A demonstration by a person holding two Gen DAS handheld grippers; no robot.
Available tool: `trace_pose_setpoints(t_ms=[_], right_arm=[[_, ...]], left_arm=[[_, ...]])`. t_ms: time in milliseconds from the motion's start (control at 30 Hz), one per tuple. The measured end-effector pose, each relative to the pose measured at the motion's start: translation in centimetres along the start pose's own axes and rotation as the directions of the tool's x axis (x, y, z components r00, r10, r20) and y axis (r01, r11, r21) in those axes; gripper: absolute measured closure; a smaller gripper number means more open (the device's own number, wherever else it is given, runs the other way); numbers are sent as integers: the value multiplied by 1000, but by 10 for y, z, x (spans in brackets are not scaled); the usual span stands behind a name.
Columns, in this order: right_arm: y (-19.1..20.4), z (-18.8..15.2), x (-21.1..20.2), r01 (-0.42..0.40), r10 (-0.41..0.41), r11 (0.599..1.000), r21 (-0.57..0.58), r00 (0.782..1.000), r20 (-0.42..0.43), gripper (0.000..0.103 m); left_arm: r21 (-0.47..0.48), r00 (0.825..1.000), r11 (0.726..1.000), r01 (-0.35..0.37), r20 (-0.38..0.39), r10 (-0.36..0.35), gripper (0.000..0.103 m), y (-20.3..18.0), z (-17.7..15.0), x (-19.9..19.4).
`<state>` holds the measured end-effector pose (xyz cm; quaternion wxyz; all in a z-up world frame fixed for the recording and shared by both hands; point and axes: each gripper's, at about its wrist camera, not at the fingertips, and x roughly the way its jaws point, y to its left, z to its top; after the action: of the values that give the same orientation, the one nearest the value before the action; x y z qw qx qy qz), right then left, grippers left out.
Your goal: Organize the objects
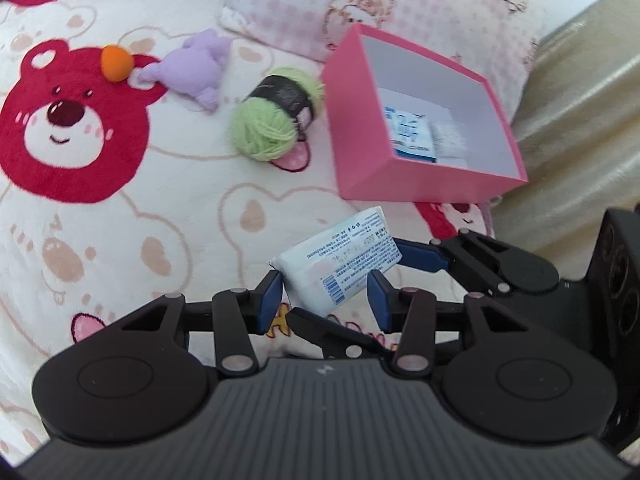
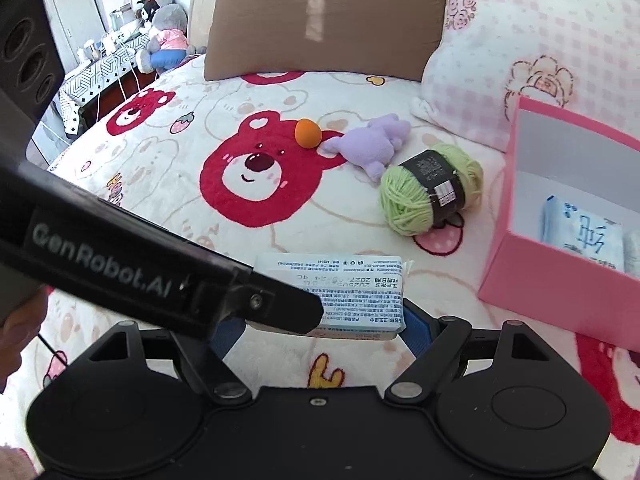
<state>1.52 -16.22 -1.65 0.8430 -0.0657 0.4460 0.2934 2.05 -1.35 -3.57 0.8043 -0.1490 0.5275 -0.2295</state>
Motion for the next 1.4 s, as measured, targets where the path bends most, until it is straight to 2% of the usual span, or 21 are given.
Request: trace_pose_setpoints(t_ms=[333,700,833,1133,1400], right_arm=[[-5,12,-24,44,-43,999,22,999,-27,18],[-10,21,-54,88,-89,995,36,996,23,18],[-15,23,-63,103,-105,994,48,994,44,18],[-33,26,-73,208,-210,978,29,974,90,20],[-55,31,-81,261,-262,965,24,959,106,21]], left_arm=[[20,998,997,68,-20,-68,59,-15,6,-7],[41,991,990,131,-34,-130,59,-34,28,-23],[83,989,986,145,-32,-143,58,-46,38,-29],[177,987,971,162,-34,-159,58,-79,56,-19],[178,979,963,204,-57,-196,58,-97,78,-1]])
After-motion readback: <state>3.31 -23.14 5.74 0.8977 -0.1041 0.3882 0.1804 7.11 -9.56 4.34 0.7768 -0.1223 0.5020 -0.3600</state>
